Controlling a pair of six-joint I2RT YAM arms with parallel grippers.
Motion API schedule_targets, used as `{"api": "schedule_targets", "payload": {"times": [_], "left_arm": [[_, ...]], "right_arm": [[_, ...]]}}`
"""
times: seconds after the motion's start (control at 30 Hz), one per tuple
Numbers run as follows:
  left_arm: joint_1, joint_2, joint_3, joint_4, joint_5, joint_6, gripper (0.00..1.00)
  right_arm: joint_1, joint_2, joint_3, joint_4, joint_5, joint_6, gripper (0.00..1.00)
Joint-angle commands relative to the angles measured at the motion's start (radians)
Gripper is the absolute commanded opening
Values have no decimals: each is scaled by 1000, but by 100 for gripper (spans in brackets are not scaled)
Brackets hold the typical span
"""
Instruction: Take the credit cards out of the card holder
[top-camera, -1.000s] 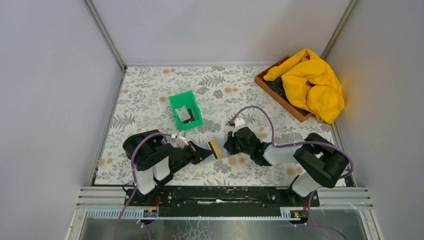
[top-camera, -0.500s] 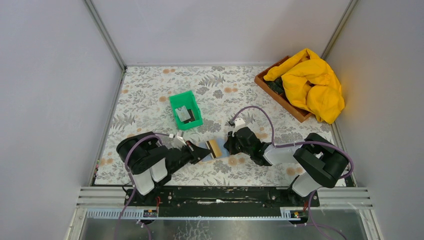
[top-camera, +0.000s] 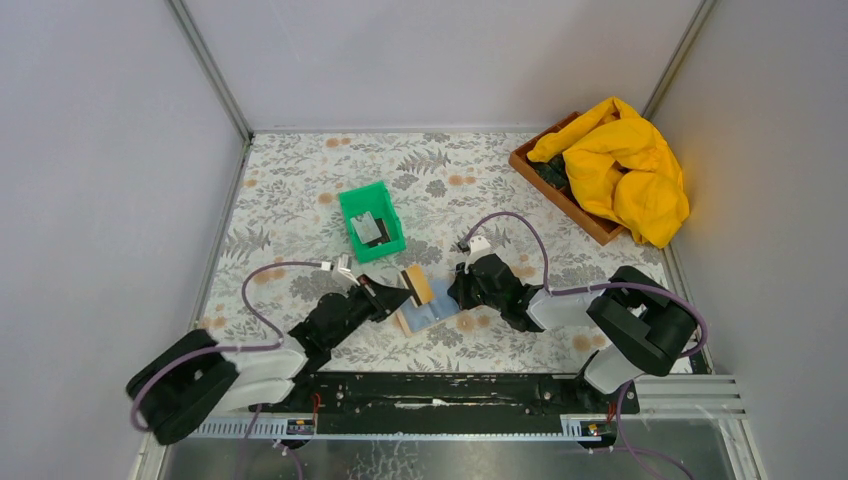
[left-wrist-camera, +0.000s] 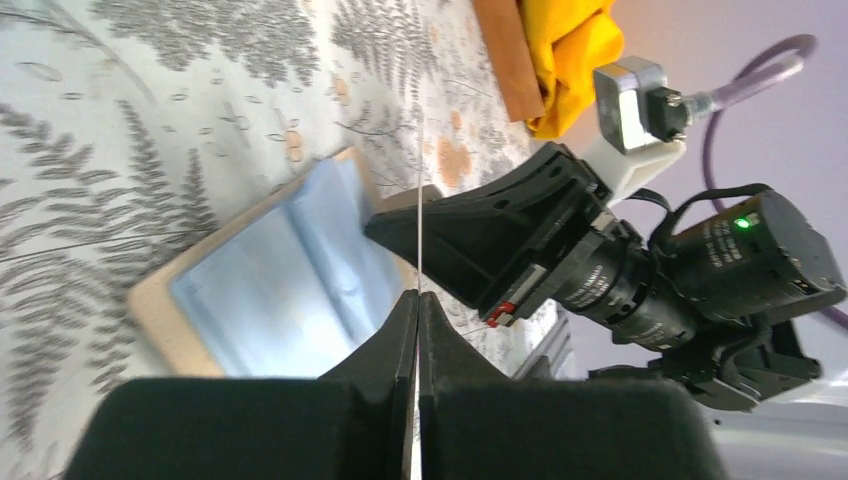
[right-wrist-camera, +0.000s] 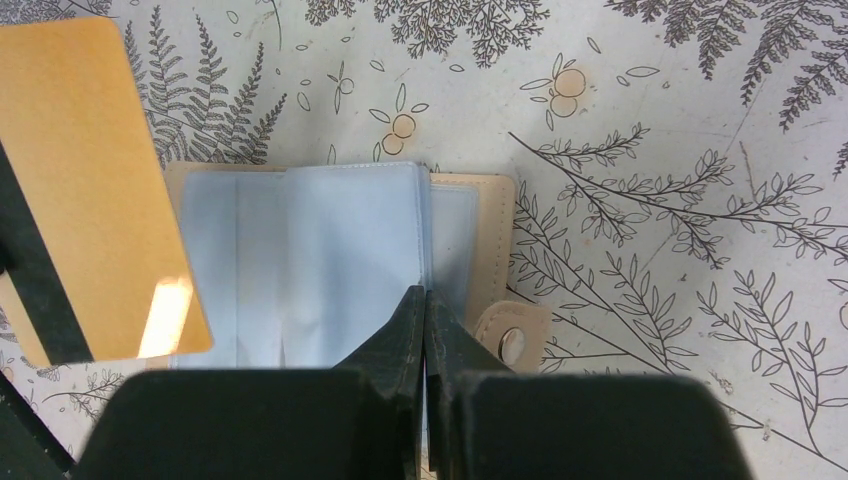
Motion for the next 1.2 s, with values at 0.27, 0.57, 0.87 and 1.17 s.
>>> {"api": "schedule_targets", "payload": {"times": [0.27, 0.57, 0.87, 1.17], "left_arm": [[47, -341, 321, -972, -192, 225, 0], [367, -160, 542, -990, 18, 302, 0], [493, 136, 790, -973, 123, 394, 0], [519, 317, 911, -1004, 105, 421, 0]], "right_arm": [[-5, 6, -1, -71, -25, -4, 0], [-5, -14, -10, -73, -28, -1, 0], [-5, -14, -6, -74, -49, 1, 0], [-5, -20, -6, -79, -41, -1, 0]]}}
